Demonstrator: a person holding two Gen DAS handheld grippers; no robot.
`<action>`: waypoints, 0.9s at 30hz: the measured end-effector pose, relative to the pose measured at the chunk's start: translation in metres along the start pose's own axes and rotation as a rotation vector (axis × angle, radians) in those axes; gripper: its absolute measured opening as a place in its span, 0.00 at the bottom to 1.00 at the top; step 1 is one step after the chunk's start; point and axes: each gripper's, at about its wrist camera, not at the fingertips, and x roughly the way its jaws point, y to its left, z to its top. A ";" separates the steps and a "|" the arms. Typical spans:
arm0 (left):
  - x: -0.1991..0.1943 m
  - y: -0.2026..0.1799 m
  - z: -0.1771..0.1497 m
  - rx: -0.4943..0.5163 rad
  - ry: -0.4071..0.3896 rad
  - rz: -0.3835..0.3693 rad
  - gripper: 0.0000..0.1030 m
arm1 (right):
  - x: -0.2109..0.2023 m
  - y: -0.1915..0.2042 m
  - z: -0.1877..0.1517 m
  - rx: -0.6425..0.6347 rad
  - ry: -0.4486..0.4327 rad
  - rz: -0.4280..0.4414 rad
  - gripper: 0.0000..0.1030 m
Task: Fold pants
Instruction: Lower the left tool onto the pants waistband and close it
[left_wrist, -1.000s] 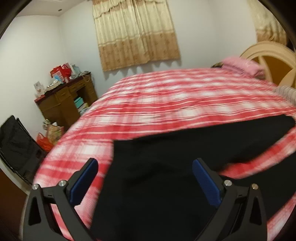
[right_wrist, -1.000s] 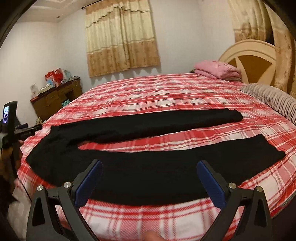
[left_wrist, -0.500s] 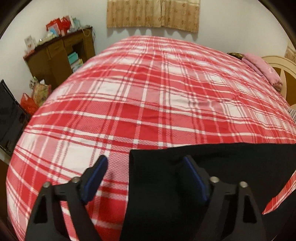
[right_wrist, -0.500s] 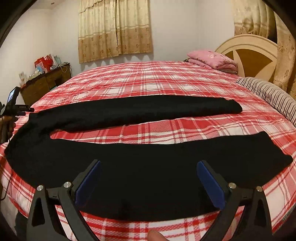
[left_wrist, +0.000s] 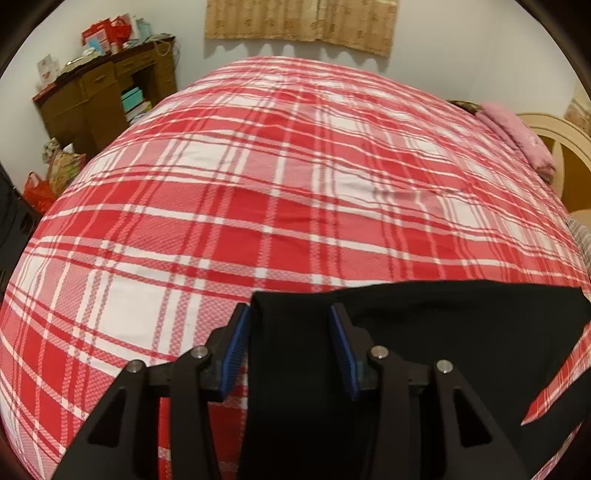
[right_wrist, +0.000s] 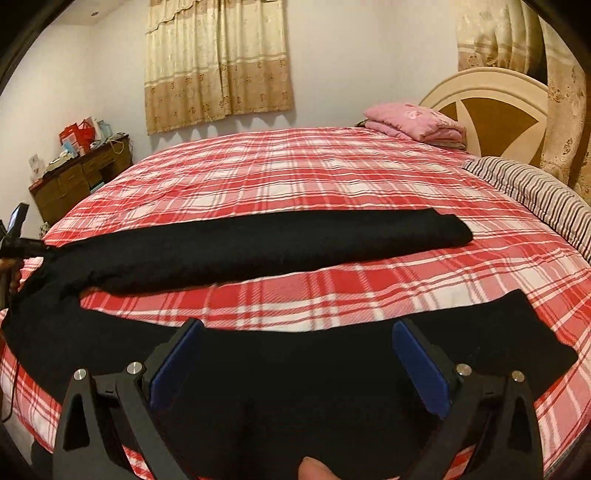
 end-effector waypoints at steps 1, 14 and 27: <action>0.000 -0.002 -0.001 0.012 0.001 0.005 0.45 | 0.001 -0.003 0.002 0.008 -0.001 -0.003 0.99; -0.003 0.003 -0.004 0.014 -0.022 0.014 0.09 | 0.015 -0.041 0.025 0.040 0.014 -0.007 0.99; -0.006 -0.009 -0.007 0.067 -0.089 0.008 0.07 | 0.062 -0.158 0.083 0.276 0.079 -0.042 0.96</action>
